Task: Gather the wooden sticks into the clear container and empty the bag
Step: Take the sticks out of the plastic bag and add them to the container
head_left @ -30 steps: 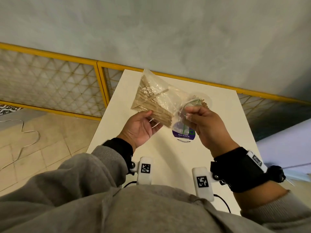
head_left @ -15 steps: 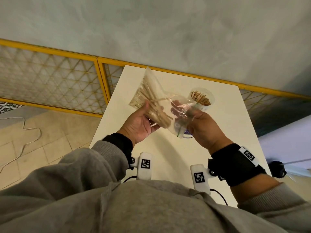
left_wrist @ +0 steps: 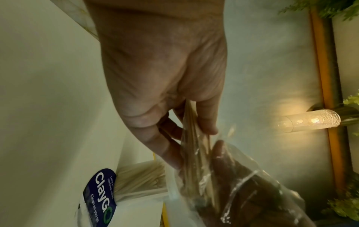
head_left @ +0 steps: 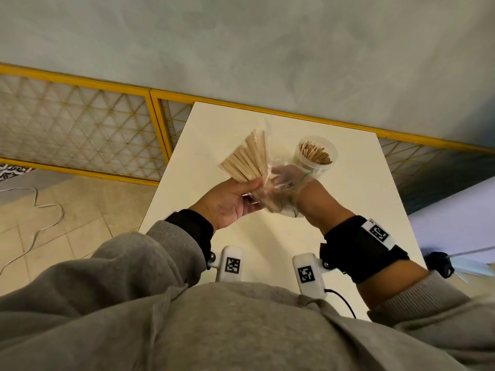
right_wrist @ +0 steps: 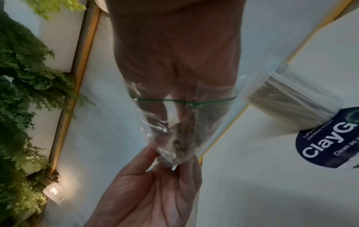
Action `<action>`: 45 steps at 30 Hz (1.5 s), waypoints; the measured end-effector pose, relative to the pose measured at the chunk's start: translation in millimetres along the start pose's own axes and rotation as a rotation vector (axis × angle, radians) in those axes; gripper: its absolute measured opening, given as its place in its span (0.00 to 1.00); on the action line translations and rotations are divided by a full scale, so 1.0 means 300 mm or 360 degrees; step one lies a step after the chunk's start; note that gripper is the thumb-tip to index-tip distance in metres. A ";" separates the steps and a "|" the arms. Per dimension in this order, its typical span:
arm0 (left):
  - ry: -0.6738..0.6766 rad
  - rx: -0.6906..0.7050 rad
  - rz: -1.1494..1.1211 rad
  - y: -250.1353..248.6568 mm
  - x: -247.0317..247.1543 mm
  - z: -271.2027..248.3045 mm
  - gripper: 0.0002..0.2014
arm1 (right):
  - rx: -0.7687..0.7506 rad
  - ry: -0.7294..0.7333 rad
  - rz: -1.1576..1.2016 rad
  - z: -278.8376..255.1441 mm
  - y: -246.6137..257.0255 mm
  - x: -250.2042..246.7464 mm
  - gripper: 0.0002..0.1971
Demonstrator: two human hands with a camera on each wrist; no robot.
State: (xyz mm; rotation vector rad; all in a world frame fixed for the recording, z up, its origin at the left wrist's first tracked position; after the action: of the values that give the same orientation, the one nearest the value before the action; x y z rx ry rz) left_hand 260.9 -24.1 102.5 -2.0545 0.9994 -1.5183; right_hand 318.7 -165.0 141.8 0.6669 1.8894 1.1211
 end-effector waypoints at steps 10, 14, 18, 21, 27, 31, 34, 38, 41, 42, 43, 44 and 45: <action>0.0029 0.0090 0.0208 0.011 -0.002 -0.002 0.14 | -0.0016 0.0242 -0.0295 -0.011 0.014 -0.018 0.05; 0.0041 0.0110 0.0248 0.020 0.014 0.002 0.14 | 0.0045 0.0245 -0.0347 0.011 0.003 -0.008 0.06; -0.0045 0.0117 0.0163 0.011 -0.002 0.001 0.09 | 0.0110 0.0329 -0.0082 0.016 -0.023 -0.043 0.08; -0.0107 0.0096 0.0099 -0.002 -0.017 0.001 0.06 | 0.0175 0.0345 0.0096 0.011 -0.029 -0.062 0.08; -0.0173 0.0037 0.0205 0.025 0.007 0.007 0.03 | 0.0270 0.0369 -0.0118 0.025 -0.036 -0.046 0.15; -0.0321 0.0029 0.0060 0.004 -0.047 0.016 0.02 | 0.0445 0.0493 -0.0030 0.028 -0.025 -0.070 0.07; -0.0301 -0.0047 0.0087 0.017 -0.037 0.015 0.01 | 0.0431 0.0617 0.0021 0.028 -0.015 -0.046 0.09; -0.0301 -0.0092 0.0210 0.047 -0.002 0.026 0.03 | 0.0537 0.0579 -0.0015 0.053 -0.042 -0.003 0.10; -0.0391 -0.0059 0.0135 0.033 -0.032 0.044 0.02 | 0.0595 0.0583 -0.0011 0.058 -0.049 -0.018 0.02; -0.0417 -0.0044 0.0090 0.028 -0.045 0.052 0.01 | 0.0620 0.0609 -0.0005 0.058 -0.053 -0.031 0.04; -0.0449 -0.0030 0.0032 0.022 -0.059 0.057 0.01 | 0.0635 0.0645 -0.0010 0.056 -0.054 -0.042 0.04; -0.0481 -0.0015 -0.0036 0.017 -0.071 0.064 0.01 | 0.0649 0.0674 -0.0033 0.056 -0.057 -0.052 0.02; -0.0509 -0.0003 -0.0108 0.013 -0.079 0.073 0.01 | 0.0661 0.0681 -0.0059 0.056 -0.060 -0.066 0.01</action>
State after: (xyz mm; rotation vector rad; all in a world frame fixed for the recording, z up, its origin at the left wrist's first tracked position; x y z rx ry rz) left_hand 276.5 -11.3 76.9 -2.2608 0.8147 -1.1671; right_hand 342.8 -180.9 128.8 0.6457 2.5314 0.9016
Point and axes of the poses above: each hand's wrist, its own z-axis towards the middle knuckle, its own x-axis out of the palm, y = z × x, the point moved 3 cm from there along z, towards the middle knuckle, and after that the axes turned 7 degrees about -z, right-handed, at the moved point
